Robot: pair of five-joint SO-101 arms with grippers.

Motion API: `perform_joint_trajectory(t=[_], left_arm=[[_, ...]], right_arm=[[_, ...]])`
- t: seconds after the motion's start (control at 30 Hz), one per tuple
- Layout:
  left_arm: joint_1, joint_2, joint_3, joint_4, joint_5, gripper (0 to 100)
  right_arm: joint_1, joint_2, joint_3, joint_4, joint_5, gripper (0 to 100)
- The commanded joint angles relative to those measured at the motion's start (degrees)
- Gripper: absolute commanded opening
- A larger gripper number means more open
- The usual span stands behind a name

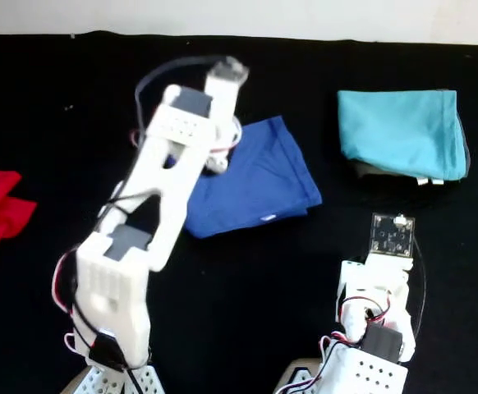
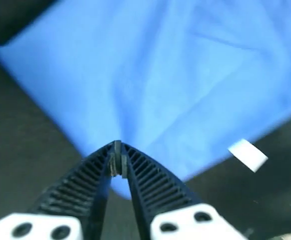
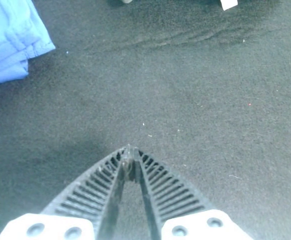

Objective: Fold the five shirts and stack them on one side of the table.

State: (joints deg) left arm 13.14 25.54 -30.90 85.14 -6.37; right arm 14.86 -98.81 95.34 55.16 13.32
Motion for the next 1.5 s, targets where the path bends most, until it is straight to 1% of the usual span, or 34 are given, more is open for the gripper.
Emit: perform_joint_trajectory(t=[0.0,0.1,0.2,0.27,0.33,0.43,0.53,0.63,0.73,0.8,0.87,0.97,1.03,1.1,1.2,1.33,1.4,1.47], left_arm=[[-2.15,-9.63,-4.09,7.12,0.35,1],[-5.14,-13.67,0.04,10.64,0.44,1],[-9.01,-17.71,8.13,10.81,0.53,1],[-11.38,-21.49,15.52,9.49,0.53,1],[-14.29,-26.68,24.22,5.45,0.53,1],[-17.98,-36.35,40.31,-3.25,0.53,1],[-19.47,-47.16,58.86,-11.87,0.35,1],[-22.02,-57.27,74.59,-21.89,0.26,1],[-24.92,-64.84,86.73,-29.36,0.09,1],[-28.18,-67.82,92.79,-31.82,-3.52,1],[-31.16,-68.35,97.1,-33.85,-7.38,1],[-36.35,-67.03,100.35,-37.71,-8.35,1],[-39.08,-65.36,101.41,-39.82,-8.35,1],[-40.4,-63.52,102.64,-41.67,-8.53,1],[-40.66,-61.41,103.96,-44.31,-8.53,1],[-40.57,-61.32,104.48,-44.66,-8.44,1],[-40.4,-61.32,104.57,-44.66,-8.44,1],[-40.4,-61.32,104.57,-44.66,-8.44,1]], right_arm=[[-0.4,-0.4,7.96,-0.92,-0.35,0.9],[-0.31,-0.4,7.43,-0.57,-0.44,0.9],[-0.31,-0.4,6.99,1.45,-0.44,0.9],[-0.66,-0.4,5.32,3.03,-0.35,1.0],[-0.66,-0.22,1.45,3.3,-0.35,1.9],[-1.45,0.22,-5.67,3.3,-0.35,6.8],[-5.85,0.31,-8.04,4.97,-0.35,7.2],[-9.8,0.31,-8.22,5.58,-0.35,7.2],[-12.97,0.31,-10.07,5.85,-0.35,7.2],[-13.76,0.31,-12.0,5.85,-0.35,7.2],[-13.85,0.4,-14.64,5.85,0.18,7.2],[-13.85,4.0,-20.26,5.85,1.58,7.2],[-13.85,10.51,-26.33,6.29,1.49,7.2],[-14.2,19.21,-34.15,7.69,0.97,7.2],[-15.87,33.89,-46.2,10.15,-4.04,7.6],[-19.3,52.09,-61.49,13.67,-10.99,8.8],[-21.23,60.53,-67.74,14.11,-15.03,14.3],[-23.16,68.79,-73.01,14.11,-18.29,23.7]])
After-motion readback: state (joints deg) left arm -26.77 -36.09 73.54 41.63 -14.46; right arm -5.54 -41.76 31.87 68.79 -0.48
